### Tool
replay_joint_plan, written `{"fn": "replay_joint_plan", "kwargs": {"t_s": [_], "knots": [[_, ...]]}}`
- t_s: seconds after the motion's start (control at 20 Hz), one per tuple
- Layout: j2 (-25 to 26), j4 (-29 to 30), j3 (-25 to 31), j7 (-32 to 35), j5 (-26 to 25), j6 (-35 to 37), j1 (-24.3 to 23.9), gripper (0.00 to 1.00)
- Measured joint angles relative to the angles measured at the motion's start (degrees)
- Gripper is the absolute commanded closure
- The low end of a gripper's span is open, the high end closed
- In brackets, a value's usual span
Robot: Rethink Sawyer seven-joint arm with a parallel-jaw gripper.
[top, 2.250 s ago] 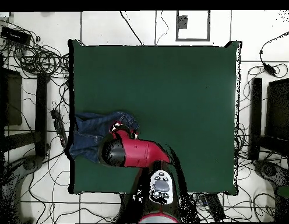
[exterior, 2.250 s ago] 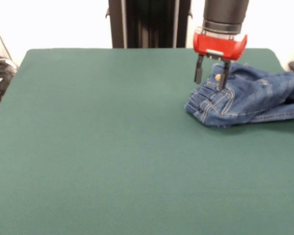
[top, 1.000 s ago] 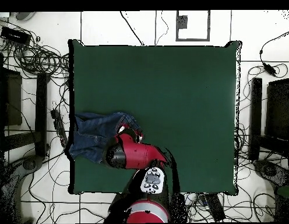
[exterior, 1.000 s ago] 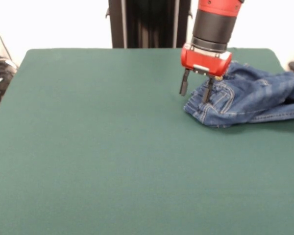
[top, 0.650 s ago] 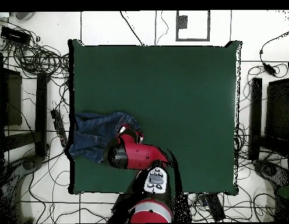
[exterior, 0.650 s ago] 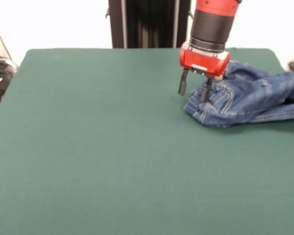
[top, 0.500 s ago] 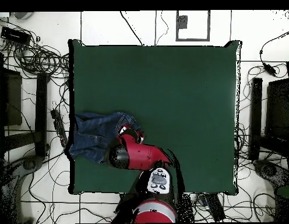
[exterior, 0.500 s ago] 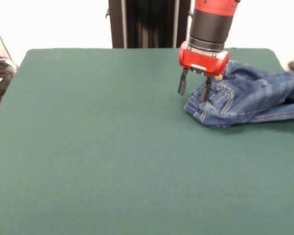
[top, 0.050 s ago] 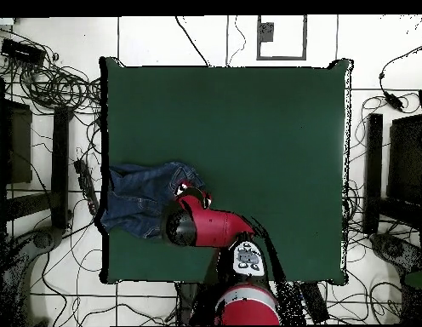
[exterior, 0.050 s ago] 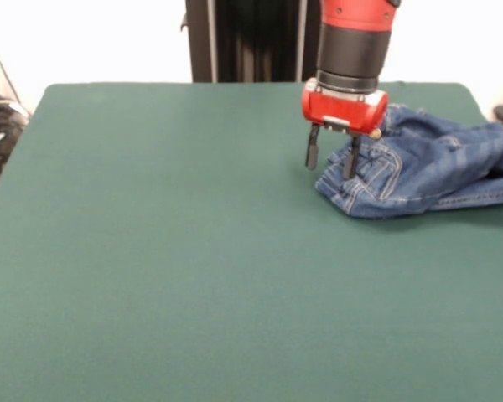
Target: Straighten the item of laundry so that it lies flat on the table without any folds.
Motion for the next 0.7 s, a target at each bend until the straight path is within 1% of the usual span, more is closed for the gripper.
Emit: {"fn": "replay_joint_plan", "kwargs": {"t_s": [0.2, 0.4, 0.7], "knots": [[0.07, 0.50, 2.40, 0.00, -2.16, -1.40, -2.29, 0.00], [0.09, 0.92, 3.98, 0.00, -2.99, -2.02, -3.62, 0.00], [0.09, 0.98, 4.64, 0.00, -3.42, -2.01, -4.27, 0.00]]}}
